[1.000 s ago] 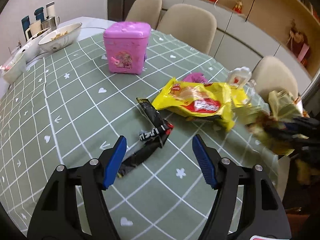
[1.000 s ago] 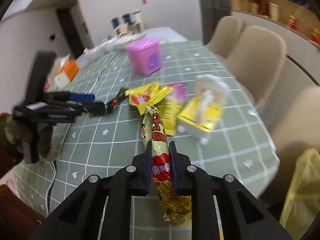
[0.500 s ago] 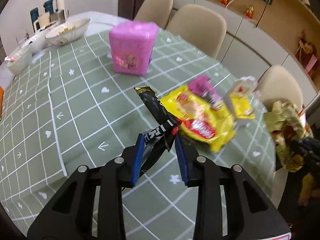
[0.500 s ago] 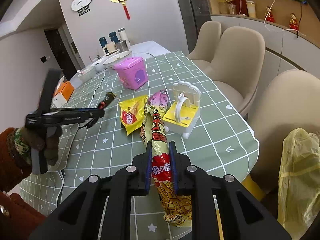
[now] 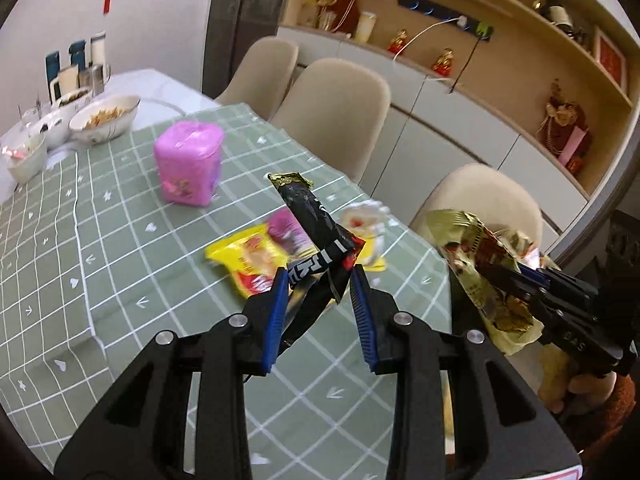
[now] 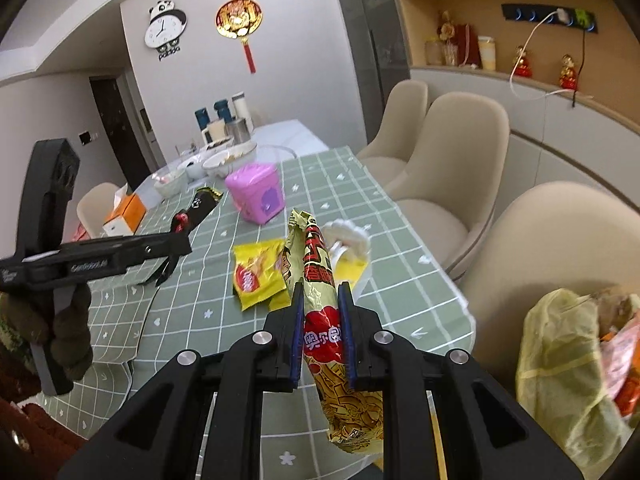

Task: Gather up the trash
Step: 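Grasp the black wrapper with the left gripper while the right gripper grasps the red-gold stick snack, then carry the black wrapper and red-gold stick snack over the bin with both grippers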

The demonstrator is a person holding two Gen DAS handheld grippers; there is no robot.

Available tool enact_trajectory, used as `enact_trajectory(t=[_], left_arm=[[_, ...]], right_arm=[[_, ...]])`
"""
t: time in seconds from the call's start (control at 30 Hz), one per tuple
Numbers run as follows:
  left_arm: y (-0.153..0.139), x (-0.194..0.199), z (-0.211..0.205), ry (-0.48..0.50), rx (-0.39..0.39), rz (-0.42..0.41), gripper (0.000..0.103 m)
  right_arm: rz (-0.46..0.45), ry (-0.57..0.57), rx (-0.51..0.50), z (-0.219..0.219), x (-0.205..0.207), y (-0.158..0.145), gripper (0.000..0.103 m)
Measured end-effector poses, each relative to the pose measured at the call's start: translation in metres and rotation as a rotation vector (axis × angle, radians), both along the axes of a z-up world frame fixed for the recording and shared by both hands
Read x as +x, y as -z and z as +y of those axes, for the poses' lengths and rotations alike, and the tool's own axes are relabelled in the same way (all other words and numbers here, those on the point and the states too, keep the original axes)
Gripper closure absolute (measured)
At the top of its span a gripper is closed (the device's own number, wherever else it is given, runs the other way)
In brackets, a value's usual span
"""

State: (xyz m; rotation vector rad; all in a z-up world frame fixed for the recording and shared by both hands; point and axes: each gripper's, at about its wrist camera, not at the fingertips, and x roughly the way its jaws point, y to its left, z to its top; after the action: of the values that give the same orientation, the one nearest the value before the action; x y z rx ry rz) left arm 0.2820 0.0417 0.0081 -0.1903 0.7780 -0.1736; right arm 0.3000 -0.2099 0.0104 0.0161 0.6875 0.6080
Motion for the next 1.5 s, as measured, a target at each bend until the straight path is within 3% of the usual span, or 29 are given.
enact_trajectory(t=[0.2, 0.43, 0.8, 1.07, 1.23, 1.5], left_arm=[[-0.021, -0.006, -0.033, 0.013, -0.03, -0.059, 0.072], [-0.055, 0.006, -0.093, 0.115, -0.074, -0.139, 0.072], [-0.082, 0.028, -0.208, 0.301, -0.041, -0.198, 0.072], [-0.067, 0.056, -0.268, 0.433, -0.094, -0.168, 0.072], [-0.037, 0.086, -0.311, 0.542, -0.17, -0.05, 0.072], [0.009, 0.113, -0.399, 0.726, -0.149, 0.066, 0.072]], right_arm=[[-0.068, 0.05, -0.005, -0.034, -0.009, -0.026, 0.086], [-0.155, 0.178, -0.019, -0.098, -0.022, -0.061, 0.086], [-0.163, 0.412, -0.039, -0.204, -0.027, -0.074, 0.086], [-0.141, 0.544, -0.044, -0.253, -0.031, -0.068, 0.086], [-0.119, 0.623, -0.062, -0.28, -0.028, -0.063, 0.086], [-0.057, 0.729, -0.017, -0.318, -0.02, -0.048, 0.086]])
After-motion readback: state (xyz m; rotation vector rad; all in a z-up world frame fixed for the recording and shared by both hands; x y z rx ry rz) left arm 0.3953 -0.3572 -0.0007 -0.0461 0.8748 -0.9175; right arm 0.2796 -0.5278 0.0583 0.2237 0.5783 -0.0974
